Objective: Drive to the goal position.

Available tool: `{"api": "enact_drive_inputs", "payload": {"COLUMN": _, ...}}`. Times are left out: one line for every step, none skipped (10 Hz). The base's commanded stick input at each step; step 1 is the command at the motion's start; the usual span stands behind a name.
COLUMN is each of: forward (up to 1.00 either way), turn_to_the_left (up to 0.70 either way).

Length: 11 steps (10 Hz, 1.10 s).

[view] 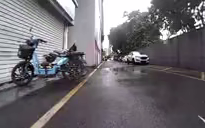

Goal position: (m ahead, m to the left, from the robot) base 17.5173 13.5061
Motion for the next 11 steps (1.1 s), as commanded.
{"api": "enact_drive_inputs", "payload": {"forward": 0.45, "turn_to_the_left": 0.0}}
{"api": "enact_drive_inputs", "payload": {"forward": 0.45, "turn_to_the_left": 0.0}}
{"api": "enact_drive_inputs", "payload": {"forward": 0.45, "turn_to_the_left": 0.0}}
{"api": "enact_drive_inputs", "payload": {"forward": 0.45, "turn_to_the_left": 0.0}}
{"api": "enact_drive_inputs", "payload": {"forward": 0.45, "turn_to_the_left": 0.0}}
{"api": "enact_drive_inputs", "payload": {"forward": 0.45, "turn_to_the_left": 0.0}}
{"api": "enact_drive_inputs", "payload": {"forward": 0.45, "turn_to_the_left": 0.0}}
{"api": "enact_drive_inputs", "payload": {"forward": 0.45, "turn_to_the_left": 0.0}}
{"api": "enact_drive_inputs", "payload": {"forward": 0.45, "turn_to_the_left": 0.0}}
{"api": "enact_drive_inputs", "payload": {"forward": 0.45, "turn_to_the_left": 0.0}}
{"api": "enact_drive_inputs", "payload": {"forward": 0.45, "turn_to_the_left": 0.0}}
